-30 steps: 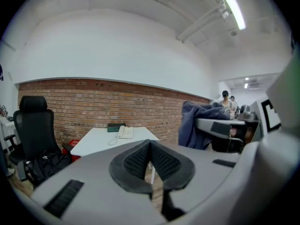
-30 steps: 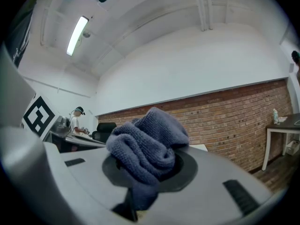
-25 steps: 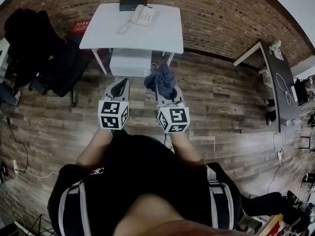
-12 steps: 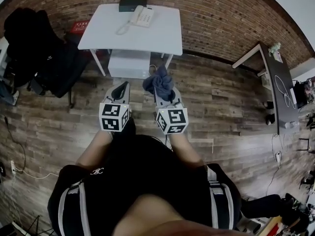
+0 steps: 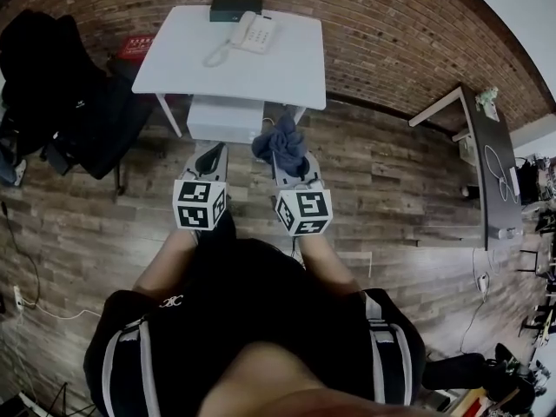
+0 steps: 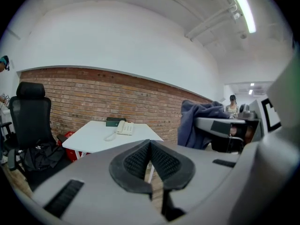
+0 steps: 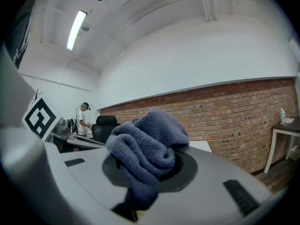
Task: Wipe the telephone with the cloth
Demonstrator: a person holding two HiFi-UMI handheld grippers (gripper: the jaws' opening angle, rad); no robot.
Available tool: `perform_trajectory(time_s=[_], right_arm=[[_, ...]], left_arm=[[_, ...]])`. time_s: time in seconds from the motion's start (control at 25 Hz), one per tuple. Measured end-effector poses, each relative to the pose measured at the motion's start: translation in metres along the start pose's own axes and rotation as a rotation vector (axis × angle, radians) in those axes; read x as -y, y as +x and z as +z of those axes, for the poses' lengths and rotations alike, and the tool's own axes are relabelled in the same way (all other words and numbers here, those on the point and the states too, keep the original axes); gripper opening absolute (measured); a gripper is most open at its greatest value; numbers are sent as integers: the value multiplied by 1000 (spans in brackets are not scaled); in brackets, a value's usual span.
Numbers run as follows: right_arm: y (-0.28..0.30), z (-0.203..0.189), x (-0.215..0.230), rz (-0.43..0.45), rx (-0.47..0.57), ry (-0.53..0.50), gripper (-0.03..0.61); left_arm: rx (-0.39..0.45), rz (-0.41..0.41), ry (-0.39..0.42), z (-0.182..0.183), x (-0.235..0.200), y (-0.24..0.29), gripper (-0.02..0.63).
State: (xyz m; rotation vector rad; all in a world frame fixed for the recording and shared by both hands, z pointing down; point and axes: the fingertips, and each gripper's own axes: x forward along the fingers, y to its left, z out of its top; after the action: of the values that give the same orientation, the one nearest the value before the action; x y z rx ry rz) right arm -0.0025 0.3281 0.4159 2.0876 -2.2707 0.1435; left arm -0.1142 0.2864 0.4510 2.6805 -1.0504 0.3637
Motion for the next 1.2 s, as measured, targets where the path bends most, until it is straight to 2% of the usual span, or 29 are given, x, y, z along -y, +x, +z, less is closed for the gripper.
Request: perform_trajectory(time_s=[0.24, 0.48, 0.8, 1.2], right_arm=[[64, 9, 20, -14, -14, -28, 60], [131, 23, 51, -77, -7, -7, 60], [227, 35, 63, -103, -19, 7, 60], [319, 31, 73, -133, -56, 15, 60]], left_arm=[[1, -18, -15, 23, -41, 58, -6], [-7, -80, 37, 59, -77, 124, -6], [-12, -111, 58, 100, -144, 188, -6], [-54, -119, 37, 110, -225, 242, -6]])
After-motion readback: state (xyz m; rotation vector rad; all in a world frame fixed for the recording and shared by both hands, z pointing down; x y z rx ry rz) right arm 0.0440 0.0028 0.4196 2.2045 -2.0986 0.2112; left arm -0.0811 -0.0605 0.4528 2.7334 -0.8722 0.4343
